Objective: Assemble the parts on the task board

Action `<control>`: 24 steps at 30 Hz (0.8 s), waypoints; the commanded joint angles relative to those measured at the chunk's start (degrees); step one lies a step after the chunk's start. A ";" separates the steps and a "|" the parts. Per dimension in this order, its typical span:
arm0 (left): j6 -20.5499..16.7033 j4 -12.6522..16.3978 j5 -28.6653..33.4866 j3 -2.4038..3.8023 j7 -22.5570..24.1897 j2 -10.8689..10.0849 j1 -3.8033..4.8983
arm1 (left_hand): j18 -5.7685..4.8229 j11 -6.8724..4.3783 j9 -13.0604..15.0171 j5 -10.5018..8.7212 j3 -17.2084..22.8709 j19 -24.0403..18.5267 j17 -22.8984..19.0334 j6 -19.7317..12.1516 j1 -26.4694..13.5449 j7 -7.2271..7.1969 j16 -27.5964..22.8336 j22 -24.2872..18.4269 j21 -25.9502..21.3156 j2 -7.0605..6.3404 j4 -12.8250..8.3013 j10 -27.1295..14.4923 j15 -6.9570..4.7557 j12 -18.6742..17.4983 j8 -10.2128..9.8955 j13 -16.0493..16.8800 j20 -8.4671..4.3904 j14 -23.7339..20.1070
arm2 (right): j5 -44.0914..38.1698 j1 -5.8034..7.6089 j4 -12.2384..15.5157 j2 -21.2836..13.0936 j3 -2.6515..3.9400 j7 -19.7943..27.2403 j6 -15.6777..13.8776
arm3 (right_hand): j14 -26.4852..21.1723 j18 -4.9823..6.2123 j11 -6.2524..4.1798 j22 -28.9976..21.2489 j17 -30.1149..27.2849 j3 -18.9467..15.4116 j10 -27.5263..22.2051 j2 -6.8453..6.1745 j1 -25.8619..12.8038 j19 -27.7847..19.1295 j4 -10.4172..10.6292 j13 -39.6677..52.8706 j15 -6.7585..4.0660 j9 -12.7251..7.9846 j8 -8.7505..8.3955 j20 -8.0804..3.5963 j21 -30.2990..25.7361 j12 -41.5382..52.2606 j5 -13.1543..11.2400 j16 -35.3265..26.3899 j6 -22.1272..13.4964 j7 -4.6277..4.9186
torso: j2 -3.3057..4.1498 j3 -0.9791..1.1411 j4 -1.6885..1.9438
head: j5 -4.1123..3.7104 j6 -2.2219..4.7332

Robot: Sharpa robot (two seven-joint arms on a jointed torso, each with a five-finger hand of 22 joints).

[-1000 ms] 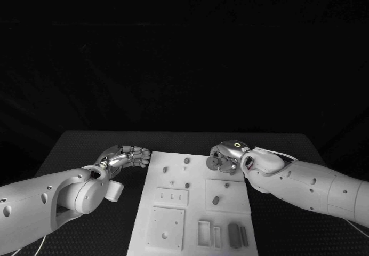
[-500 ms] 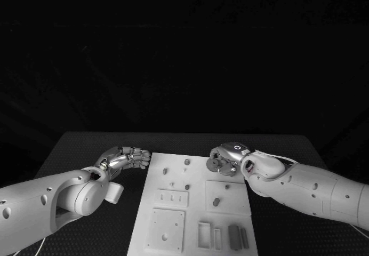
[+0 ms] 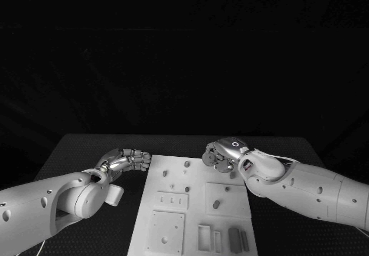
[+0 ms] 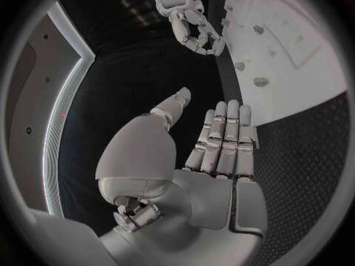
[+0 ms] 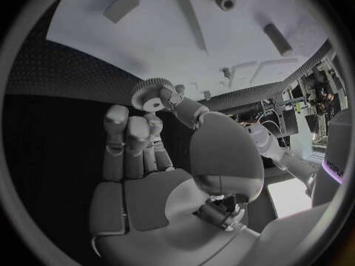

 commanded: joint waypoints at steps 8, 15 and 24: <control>-0.21 0.18 -0.24 0.08 0.37 0.06 0.08 | 0.62 0.25 -0.09 -0.20 0.12 0.15 0.10 -0.07 -0.65 0.14 -0.36 1.05 -0.27 -0.14 -0.44 -0.21 0.24 -0.25 -0.33 -0.01 0.04 0.08 | -6.07 -0.03 2.57 2.07 -0.03 -3.10 -3.50 | 0.46 2.04 -0.77 0.30 0.02 1.56 0.45 -1.76 -0.11 1.05 1.05 -0.49 -0.65 1.74 0.87 -0.22 0.17 0.16 -0.04 -0.54 11.73 -2.42 | 0.03 0.03 0.07 | 0.01 0.24; -0.18 0.20 -0.23 0.09 0.40 0.22 0.08 | 0.63 0.25 -0.09 -0.20 0.16 0.16 0.11 -0.07 -0.69 0.14 -0.37 1.05 -0.26 -0.13 -0.48 -0.20 0.24 -0.27 -0.33 -0.01 0.03 0.09 | -7.00 -0.06 2.56 4.94 -0.71 -3.64 -3.16 | 0.56 2.04 -0.80 0.24 0.05 1.85 0.55 -2.14 -0.01 1.19 1.36 -0.60 -0.67 1.78 0.85 -0.27 0.16 0.11 -0.04 -0.60 11.77 -2.44 | 0.05 -0.02 0.17 | 0.09 0.29; -0.05 -0.13 -0.19 0.12 0.40 0.67 0.09 | 0.64 0.25 -0.10 -0.20 0.21 0.16 0.12 -0.07 -0.73 0.14 -0.39 1.06 -0.26 -0.13 -0.54 -0.19 0.25 -0.28 -0.33 -0.01 0.03 0.08 | -7.00 -0.97 0.67 8.43 -2.07 -3.34 -1.96 | 0.59 2.04 -0.79 0.22 0.06 1.90 0.58 -2.20 -0.05 1.22 1.48 -0.64 -0.66 1.79 0.82 -0.27 0.16 0.09 -0.04 -0.63 11.74 -2.44 | 0.18 0.00 0.25 | 0.22 0.22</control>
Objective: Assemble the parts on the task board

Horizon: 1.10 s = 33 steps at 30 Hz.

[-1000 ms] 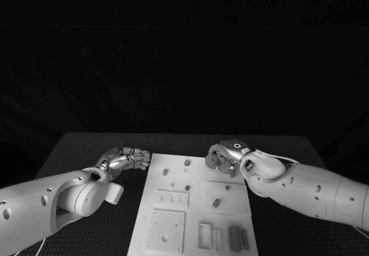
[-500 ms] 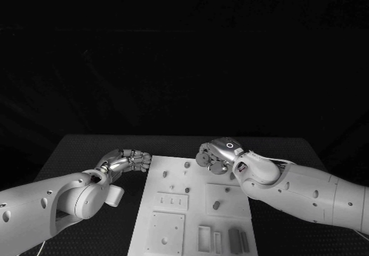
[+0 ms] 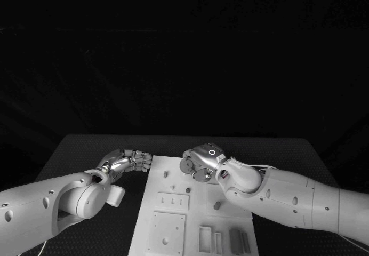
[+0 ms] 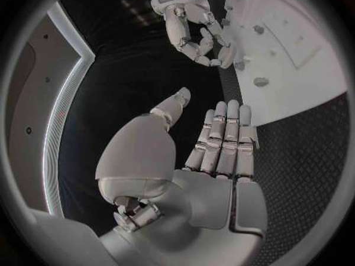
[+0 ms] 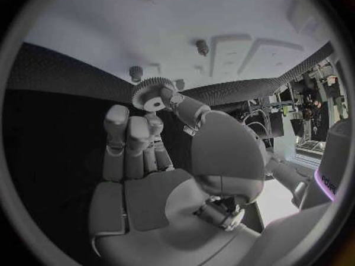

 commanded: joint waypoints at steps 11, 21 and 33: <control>0.04 -0.27 -0.10 0.11 0.39 0.62 0.33 | 0.68 0.25 -0.10 -0.21 0.11 0.16 0.09 -0.07 -0.59 0.13 -0.41 1.08 -0.25 0.11 -0.43 -0.18 0.25 -0.31 -0.34 0.00 0.05 0.07 | -1.30 -0.49 -1.45 2.31 -0.53 -0.34 1.53 | 0.00 1.80 -0.39 0.20 0.09 0.28 0.15 -0.64 -0.22 0.51 0.32 -0.13 -0.46 1.78 0.10 0.07 0.15 0.08 0.12 -0.30 11.14 -1.88 | 0.05 0.01 -0.16 | 0.36 -0.42; 0.14 -0.34 -0.10 0.12 0.36 0.69 0.37 | 0.69 0.25 -0.10 -0.20 0.16 0.16 0.10 -0.07 -0.65 0.13 -0.44 1.09 -0.25 0.12 -0.50 -0.18 0.25 -0.33 -0.35 0.00 0.05 0.06 | -1.19 -0.50 -2.62 3.07 -1.47 -0.10 3.04 | 0.01 1.80 -0.37 0.19 0.11 0.24 0.16 -0.72 -0.27 0.51 0.36 -0.17 -0.43 1.78 0.05 0.07 0.14 0.05 0.12 -0.33 11.09 -1.87 | 0.01 0.14 -0.16 | 0.40 -0.76; 0.14 -0.36 -0.10 0.12 0.37 0.63 0.37 | 0.70 0.25 -0.11 -0.21 0.22 0.16 0.12 -0.07 -0.70 0.14 -0.45 1.09 -0.24 0.11 -0.58 -0.17 0.26 -0.36 -0.35 0.00 0.05 0.06 | -1.17 -0.54 -3.51 3.46 -2.01 -0.37 4.07 | -0.02 1.80 -0.35 0.18 0.12 0.24 0.12 -0.80 -0.28 0.47 0.39 -0.21 -0.40 1.78 -0.01 0.09 0.10 0.00 0.12 -0.38 11.00 -1.85 | -0.03 0.13 -0.30 | 0.48 -0.84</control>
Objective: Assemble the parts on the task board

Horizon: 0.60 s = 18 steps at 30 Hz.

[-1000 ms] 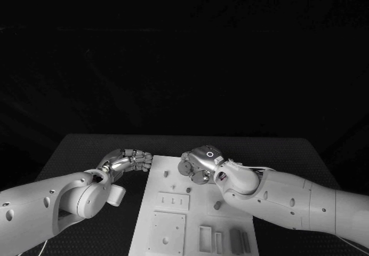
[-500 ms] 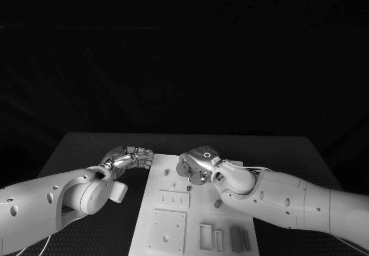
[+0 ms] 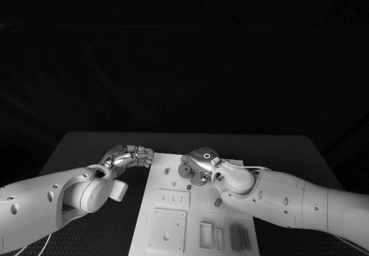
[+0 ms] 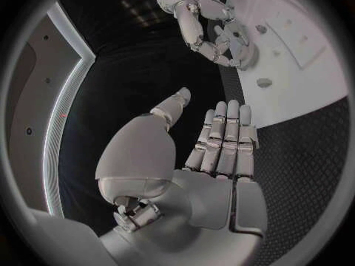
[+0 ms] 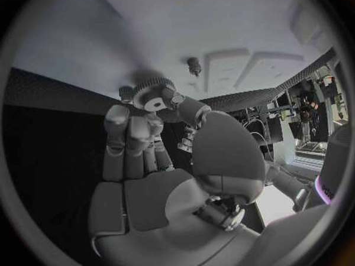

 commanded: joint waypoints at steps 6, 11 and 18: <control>0.16 0.10 -0.12 0.06 0.39 0.13 0.09 | 0.91 0.26 -0.07 -0.21 0.10 0.16 0.09 -0.07 -0.55 0.15 -0.24 1.11 -0.24 -0.09 -0.47 -0.16 0.26 -0.37 -0.35 0.00 0.05 0.06 | -0.66 -0.10 -0.42 0.38 -0.18 -0.35 1.52 | 0.09 1.72 -0.42 0.17 0.10 0.12 -0.03 -0.35 0.15 0.35 0.30 -0.09 -0.28 1.73 0.25 0.00 0.07 0.10 0.13 -0.43 10.79 -1.69 | 0.01 0.01 0.01 | -0.01 0.08; 0.16 0.05 -0.12 0.06 0.38 0.14 0.09 | 0.91 0.27 -0.07 -0.21 0.11 0.16 0.09 -0.07 -0.56 0.15 -0.25 1.11 -0.24 -0.09 -0.48 -0.16 0.26 -0.38 -0.35 0.00 0.06 0.06 | -0.51 -0.11 -0.97 0.83 -0.21 -0.43 1.06 | 0.05 1.72 -0.39 0.16 0.11 0.12 -0.09 -0.49 0.12 0.30 0.34 -0.12 -0.25 1.72 0.18 0.02 0.04 0.05 0.13 -0.48 10.69 -1.65 | 0.00 -0.02 0.03 | -0.03 0.06; 0.33 0.14 -0.12 0.06 0.37 0.18 0.09 | 0.91 0.27 -0.07 -0.21 0.12 0.16 0.09 -0.08 -0.57 0.15 -0.25 1.11 -0.24 -0.10 -0.50 -0.17 0.26 -0.38 -0.36 0.00 0.06 0.06 | -0.51 -0.15 -1.06 0.92 -0.22 -0.80 1.15 | -0.01 1.72 -0.32 0.15 0.12 0.17 -0.23 -0.66 0.10 0.22 0.45 -0.18 -0.19 1.69 0.04 0.06 -0.02 -0.06 0.13 -0.57 10.49 -1.58 | 0.00 -0.03 0.08 | 0.01 0.15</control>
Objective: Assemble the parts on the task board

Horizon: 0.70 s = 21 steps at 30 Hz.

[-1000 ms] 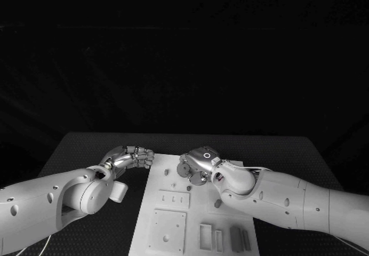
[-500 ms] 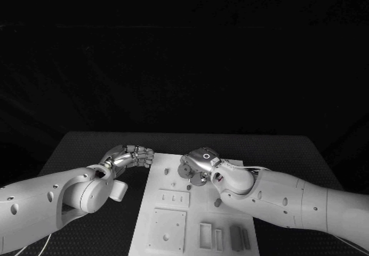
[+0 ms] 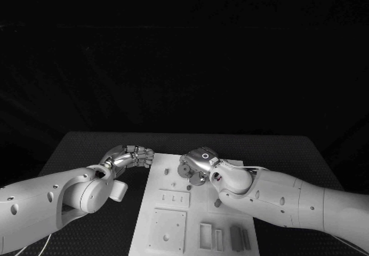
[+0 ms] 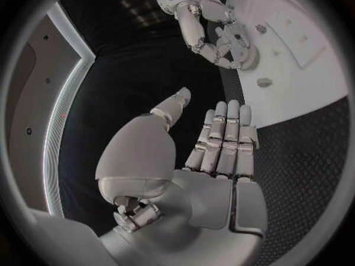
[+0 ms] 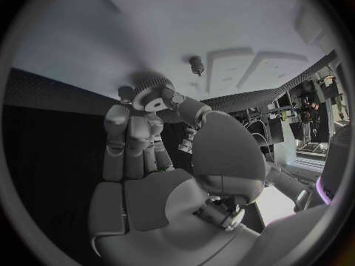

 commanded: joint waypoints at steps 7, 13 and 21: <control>0.31 0.11 -0.12 0.06 0.34 0.06 0.09 | 1.18 0.27 -0.07 -0.21 -0.01 0.15 0.06 -0.08 -0.60 0.16 -0.27 1.12 -0.23 -0.11 -0.38 -0.16 0.26 -0.40 -0.36 0.00 0.06 0.05 | -0.48 -0.18 0.05 0.02 -0.12 -0.47 1.70 | -0.12 1.72 -0.27 0.14 0.09 0.06 -0.26 -0.65 0.33 0.19 0.31 -0.09 -0.27 1.66 -0.08 0.05 -0.04 0.05 0.13 -0.41 10.37 -1.50 | -0.01 -0.04 -0.06 | -0.18 0.04; 0.30 0.07 -0.12 0.06 0.32 0.02 0.09 | 1.18 0.27 -0.08 -0.21 0.02 0.15 0.06 -0.08 -0.63 0.16 -0.28 1.12 -0.24 -0.12 -0.42 -0.16 0.27 -0.41 -0.37 0.00 0.06 0.04 | -0.15 -0.18 -0.22 0.02 -0.12 -0.42 1.86 | -0.13 1.72 -0.26 0.14 0.11 0.12 -0.30 -0.76 0.41 0.17 0.32 -0.11 -0.26 1.67 -0.11 0.06 -0.06 0.03 0.13 -0.44 10.35 -1.48 | -0.02 -0.01 -0.08 | -0.19 0.03; 0.29 0.04 -0.12 0.06 0.32 0.13 0.09 | 1.18 0.28 -0.08 -0.22 0.05 0.14 0.07 -0.09 -0.66 0.17 -0.30 1.12 -0.24 -0.13 -0.47 -0.17 0.27 -0.43 -0.37 0.00 0.07 0.04 | 1.80 -0.18 -0.54 0.49 -0.12 0.27 1.63 | -0.31 1.72 0.38 0.15 0.24 0.18 -0.77 -1.89 0.59 -0.05 0.47 -0.23 0.23 1.04 -1.62 0.16 -0.16 -0.16 0.13 -0.65 8.02 -0.73 | -0.01 0.01 -0.07 | -0.10 0.01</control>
